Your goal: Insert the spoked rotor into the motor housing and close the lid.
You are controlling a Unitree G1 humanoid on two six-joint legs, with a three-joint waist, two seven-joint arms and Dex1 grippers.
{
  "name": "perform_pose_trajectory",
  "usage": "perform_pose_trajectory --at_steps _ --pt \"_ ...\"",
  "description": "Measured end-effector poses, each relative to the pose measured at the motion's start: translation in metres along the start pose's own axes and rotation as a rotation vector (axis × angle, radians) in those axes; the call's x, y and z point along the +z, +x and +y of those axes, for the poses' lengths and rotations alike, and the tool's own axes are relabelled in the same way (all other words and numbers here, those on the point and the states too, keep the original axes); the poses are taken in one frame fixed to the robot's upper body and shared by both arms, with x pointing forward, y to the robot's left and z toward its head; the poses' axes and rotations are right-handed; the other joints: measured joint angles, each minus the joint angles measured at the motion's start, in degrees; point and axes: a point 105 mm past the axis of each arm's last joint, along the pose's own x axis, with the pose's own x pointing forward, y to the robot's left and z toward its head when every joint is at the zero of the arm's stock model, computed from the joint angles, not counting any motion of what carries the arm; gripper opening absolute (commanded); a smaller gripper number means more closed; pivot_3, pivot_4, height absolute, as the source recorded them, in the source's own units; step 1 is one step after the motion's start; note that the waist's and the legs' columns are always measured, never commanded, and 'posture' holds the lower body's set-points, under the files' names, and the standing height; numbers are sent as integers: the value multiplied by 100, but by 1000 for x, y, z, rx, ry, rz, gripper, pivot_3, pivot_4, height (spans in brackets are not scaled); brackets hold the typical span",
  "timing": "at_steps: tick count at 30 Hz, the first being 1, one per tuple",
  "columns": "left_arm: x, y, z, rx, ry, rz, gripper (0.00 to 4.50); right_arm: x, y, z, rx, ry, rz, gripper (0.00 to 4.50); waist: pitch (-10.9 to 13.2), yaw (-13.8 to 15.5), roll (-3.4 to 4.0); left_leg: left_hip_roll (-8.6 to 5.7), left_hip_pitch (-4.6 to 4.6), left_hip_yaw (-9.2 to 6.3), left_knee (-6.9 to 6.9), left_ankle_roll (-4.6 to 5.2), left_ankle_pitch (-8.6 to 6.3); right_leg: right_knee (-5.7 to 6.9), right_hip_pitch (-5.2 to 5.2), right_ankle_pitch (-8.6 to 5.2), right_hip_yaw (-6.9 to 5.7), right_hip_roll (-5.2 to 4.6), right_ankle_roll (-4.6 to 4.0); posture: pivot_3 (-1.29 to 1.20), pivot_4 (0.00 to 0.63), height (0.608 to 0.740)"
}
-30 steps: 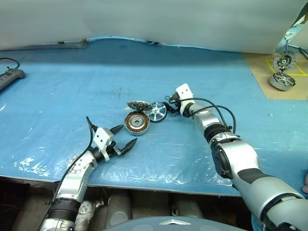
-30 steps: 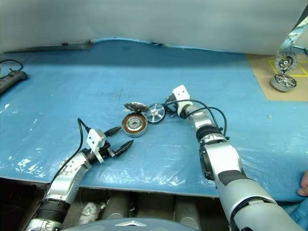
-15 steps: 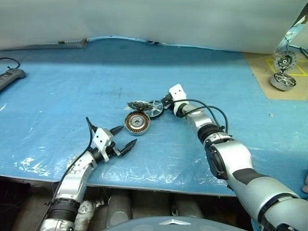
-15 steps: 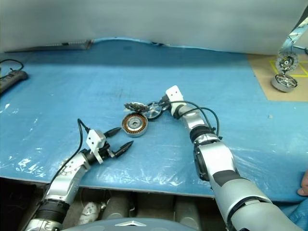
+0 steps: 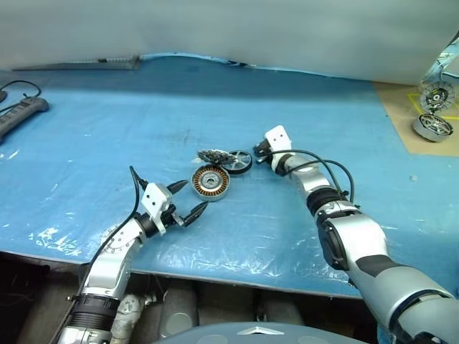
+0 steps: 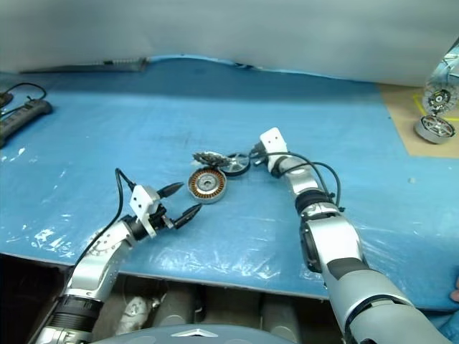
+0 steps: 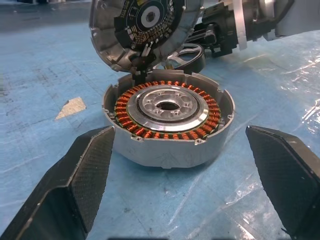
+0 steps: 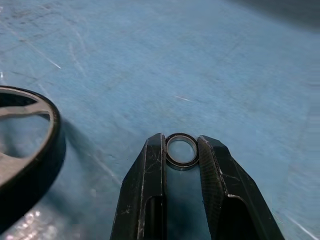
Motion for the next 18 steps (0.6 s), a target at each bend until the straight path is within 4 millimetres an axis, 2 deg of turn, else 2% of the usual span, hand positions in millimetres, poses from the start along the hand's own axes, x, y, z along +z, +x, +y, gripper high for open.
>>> perform_pose_trajectory --at_steps 6,10,14,18 --pt "-4 3 -5 -16 -9 0 4500 -17 -21 -7 8 -2 -34 554 -17 65 -27 1 -2 -1 -22 0 0 -43 16 1 -17 1 2 0 150 740" --pt "-12 1 -4 -11 -19 12 4500 -32 -58 -7 23 12 -43 554 -23 142 -43 2 -2 -7 -43 -7 3 -64 26 10 -34 2 21 0 150 740" --pt "-19 -1 -2 -12 -11 12 4500 -44 -109 3 82 16 7 554 -23 146 -47 -2 7 -12 -89 -9 4 -122 35 25 -36 5 49 0 150 740" --pt "-24 3 0 -27 -2 -4 4500 -41 -137 20 196 25 33 554 -17 87 -54 -7 8 -17 -100 -11 5 -127 19 31 -12 6 59 0 150 740"
